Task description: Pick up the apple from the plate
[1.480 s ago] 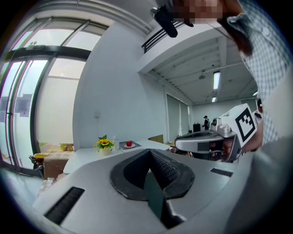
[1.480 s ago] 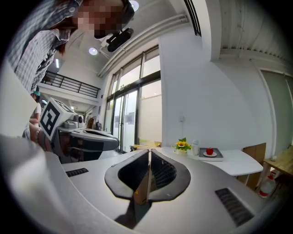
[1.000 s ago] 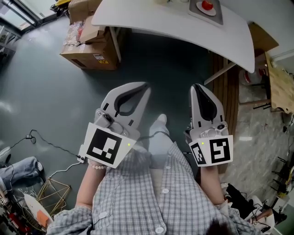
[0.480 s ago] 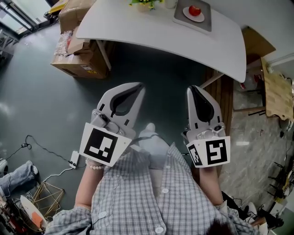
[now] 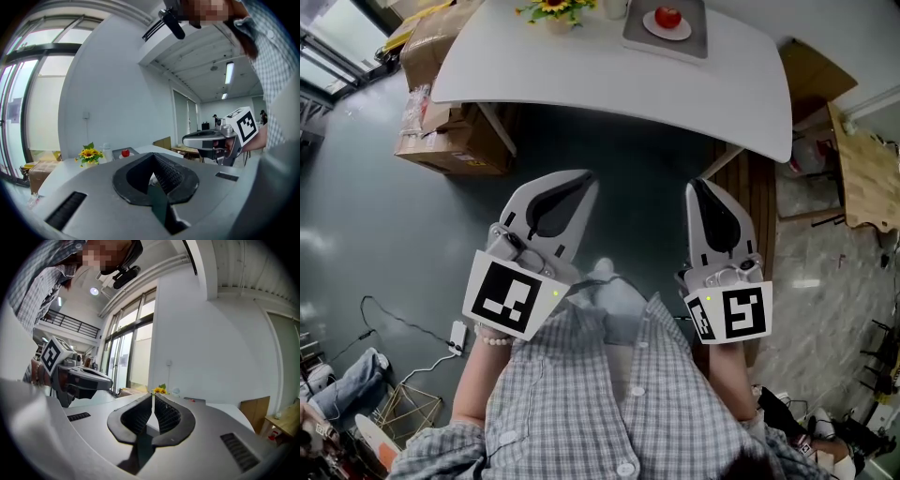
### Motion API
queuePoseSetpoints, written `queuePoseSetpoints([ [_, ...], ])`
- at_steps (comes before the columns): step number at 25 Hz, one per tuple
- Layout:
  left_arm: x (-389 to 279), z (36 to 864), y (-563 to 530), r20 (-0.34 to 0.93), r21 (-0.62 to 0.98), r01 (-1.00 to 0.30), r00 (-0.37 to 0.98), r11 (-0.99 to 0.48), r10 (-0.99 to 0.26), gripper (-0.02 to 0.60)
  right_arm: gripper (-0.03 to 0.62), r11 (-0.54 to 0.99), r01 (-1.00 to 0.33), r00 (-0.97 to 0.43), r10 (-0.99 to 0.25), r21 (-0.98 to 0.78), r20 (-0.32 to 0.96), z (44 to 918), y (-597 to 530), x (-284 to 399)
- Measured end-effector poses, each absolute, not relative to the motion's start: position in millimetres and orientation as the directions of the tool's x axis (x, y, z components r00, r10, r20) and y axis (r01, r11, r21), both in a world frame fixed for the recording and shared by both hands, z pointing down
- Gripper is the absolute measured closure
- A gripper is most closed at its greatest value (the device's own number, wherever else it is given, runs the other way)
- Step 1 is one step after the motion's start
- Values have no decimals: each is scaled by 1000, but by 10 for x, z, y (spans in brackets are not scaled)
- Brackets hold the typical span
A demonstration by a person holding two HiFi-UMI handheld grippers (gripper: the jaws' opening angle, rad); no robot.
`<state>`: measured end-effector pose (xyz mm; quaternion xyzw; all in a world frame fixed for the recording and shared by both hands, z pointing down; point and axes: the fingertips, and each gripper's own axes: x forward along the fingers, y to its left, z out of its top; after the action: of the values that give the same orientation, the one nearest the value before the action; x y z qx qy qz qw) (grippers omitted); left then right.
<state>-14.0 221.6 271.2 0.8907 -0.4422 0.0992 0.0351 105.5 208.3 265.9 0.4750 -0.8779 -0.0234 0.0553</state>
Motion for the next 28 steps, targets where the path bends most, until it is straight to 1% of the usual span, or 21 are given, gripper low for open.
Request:
queuePoseSetpoints([
  [10, 2, 2753, 1886, 218, -30, -779, 606, -626, -765, 571, 562, 500, -861, -492, -865, 89, 98, 2758, 1863, 1323],
  [18, 138, 2741, 1372, 197, -26, -727, 670, -687, -716, 571, 562, 444, -890, -431, -894, 104, 125, 2810, 1485, 1422],
  [28, 33, 2670, 610, 191, -24, -690, 707, -723, -681, 571, 562, 402, -909, -390, -913, 108, 116, 2709, 788, 1260],
])
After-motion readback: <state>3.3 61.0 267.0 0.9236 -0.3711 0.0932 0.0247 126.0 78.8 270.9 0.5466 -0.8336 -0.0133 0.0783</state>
